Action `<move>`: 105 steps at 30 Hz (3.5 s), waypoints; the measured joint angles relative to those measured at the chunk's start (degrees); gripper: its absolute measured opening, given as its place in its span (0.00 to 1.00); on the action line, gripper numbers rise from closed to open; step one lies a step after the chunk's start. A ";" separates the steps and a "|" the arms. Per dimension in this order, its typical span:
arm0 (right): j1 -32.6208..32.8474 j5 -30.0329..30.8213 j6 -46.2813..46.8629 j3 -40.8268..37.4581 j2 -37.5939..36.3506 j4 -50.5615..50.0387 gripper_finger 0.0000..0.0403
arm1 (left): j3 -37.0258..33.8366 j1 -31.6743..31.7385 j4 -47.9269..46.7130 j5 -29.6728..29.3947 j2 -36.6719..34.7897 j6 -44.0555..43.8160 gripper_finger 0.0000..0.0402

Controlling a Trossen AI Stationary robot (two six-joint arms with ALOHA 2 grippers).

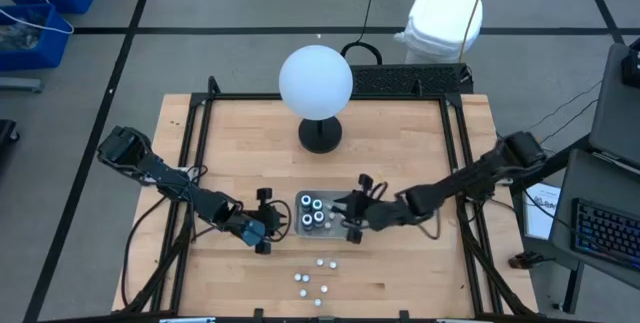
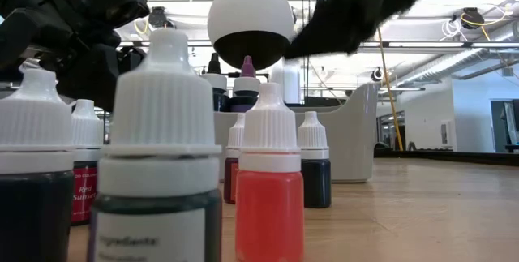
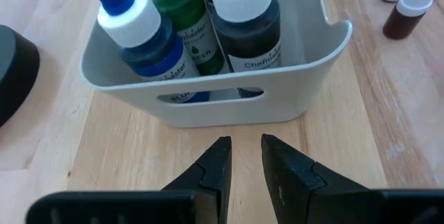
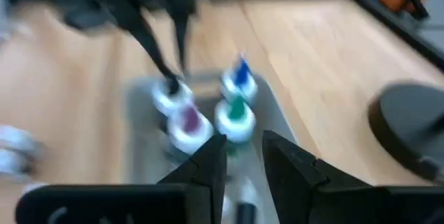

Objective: Pick & Place food coloring
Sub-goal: Put the small black food coloring bottle into the gray bin

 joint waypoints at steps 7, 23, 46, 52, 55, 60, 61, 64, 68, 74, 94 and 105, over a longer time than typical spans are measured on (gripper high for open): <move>9.28 0.08 -6.00 0.04 -5.20 2.02 0.11 | 0.00 -0.12 4.54 0.09 0.00 6.50 0.22; 20.81 10.67 -16.50 -12.13 -16.42 5.31 0.01 | 0.00 -0.41 18.21 1.64 0.00 5.57 0.22; 20.22 10.36 -7.03 -40.90 -24.10 43.06 0.00 | 14.82 -20.35 -6.32 -5.80 1.16 -10.24 0.02; 22.31 10.30 -18.18 -40.90 -23.64 49.76 0.00 | 14.60 -20.28 -6.20 -5.81 2.90 -14.40 0.01; 24.43 10.35 -23.23 -40.85 -23.69 53.79 0.00 | 14.60 -20.25 -6.45 -6.00 3.35 -15.86 0.03; 26.41 13.00 -30.45 -40.90 -25.58 54.65 0.00 | 14.60 -20.24 -6.12 -8.57 3.52 -16.84 0.06; 25.89 13.17 -31.92 -40.90 -26.64 54.56 0.00 | 14.60 -20.16 -5.86 -8.76 3.52 -17.16 0.06; 23.91 12.61 -35.38 -40.90 -31.71 52.96 0.00 | 14.60 -19.95 -5.64 -8.80 3.52 -18.37 0.06; 22.55 10.28 -34.67 -43.48 -43.80 41.50 0.00 | 14.60 -19.86 -5.94 -8.90 3.52 -19.20 0.06; 18.73 6.04 -25.69 -50.10 -65.65 28.70 0.00 | 14.60 -19.21 -5.64 -9.47 3.52 -16.12 0.06; 17.45 4.52 -11.69 -50.60 -60.46 20.86 0.00 | 20.36 -16.52 -4.76 10.55 15.41 -19.52 0.06; 17.45 4.35 -17.40 -50.69 -54.08 32.50 0.00 | 27.47 -14.80 -15.89 5.12 18.01 -16.96 0.15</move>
